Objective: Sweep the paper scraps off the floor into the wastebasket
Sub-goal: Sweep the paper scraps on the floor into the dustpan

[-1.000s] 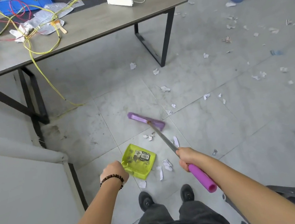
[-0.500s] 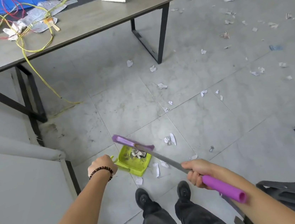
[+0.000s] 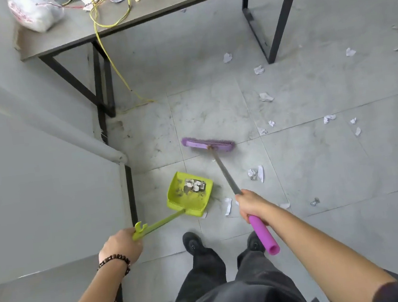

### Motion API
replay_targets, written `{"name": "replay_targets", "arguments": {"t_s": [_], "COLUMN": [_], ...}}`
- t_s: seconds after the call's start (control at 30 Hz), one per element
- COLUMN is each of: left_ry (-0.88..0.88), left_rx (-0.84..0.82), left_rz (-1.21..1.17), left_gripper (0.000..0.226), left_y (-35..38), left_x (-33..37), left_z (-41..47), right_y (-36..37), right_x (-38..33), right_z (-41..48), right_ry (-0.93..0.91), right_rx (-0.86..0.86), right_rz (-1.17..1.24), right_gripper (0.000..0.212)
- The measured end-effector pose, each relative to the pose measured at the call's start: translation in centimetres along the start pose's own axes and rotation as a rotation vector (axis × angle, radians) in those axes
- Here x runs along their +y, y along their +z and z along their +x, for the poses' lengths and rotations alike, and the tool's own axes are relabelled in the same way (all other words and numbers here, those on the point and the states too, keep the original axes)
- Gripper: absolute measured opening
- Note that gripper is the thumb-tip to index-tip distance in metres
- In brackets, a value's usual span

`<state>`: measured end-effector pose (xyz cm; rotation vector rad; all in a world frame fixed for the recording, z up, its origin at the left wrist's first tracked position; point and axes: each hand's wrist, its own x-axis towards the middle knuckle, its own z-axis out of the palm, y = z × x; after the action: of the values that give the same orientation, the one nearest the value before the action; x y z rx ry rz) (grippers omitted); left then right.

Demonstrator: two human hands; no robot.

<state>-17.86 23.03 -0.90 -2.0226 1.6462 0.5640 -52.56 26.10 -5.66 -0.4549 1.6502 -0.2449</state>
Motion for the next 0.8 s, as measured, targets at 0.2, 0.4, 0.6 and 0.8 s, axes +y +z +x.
{"name": "replay_targets", "arguments": {"t_s": [0.2,0.4,0.6,0.8], "left_ry": [0.010,0.127,0.229,0.300], "left_rx": [-0.010,-0.049,-0.062,-0.063], "left_rz": [0.104,0.190,0.215,0.254], "left_gripper": [0.019,0.020,0.020,0.029], "left_y": [0.9,1.7,0.3,2.4], "left_x": [-4.7,-8.3,-12.0,-11.3], "left_z": [-0.8,0.9,2.9,2.2], "right_y": [1.4,4.1,9.9,11.0], "right_x": [1.9,3.6,7.0,7.0], "right_z": [0.0,-2.2,-4.1,-5.5], "right_ry": [0.212,0.302,0.281,0.248], "right_rx": [-0.032,0.027,0.094,0.168], "right_rz": [0.112,0.208,0.228,0.274], "right_gripper": [0.016,0.023,0.022,0.027]}}
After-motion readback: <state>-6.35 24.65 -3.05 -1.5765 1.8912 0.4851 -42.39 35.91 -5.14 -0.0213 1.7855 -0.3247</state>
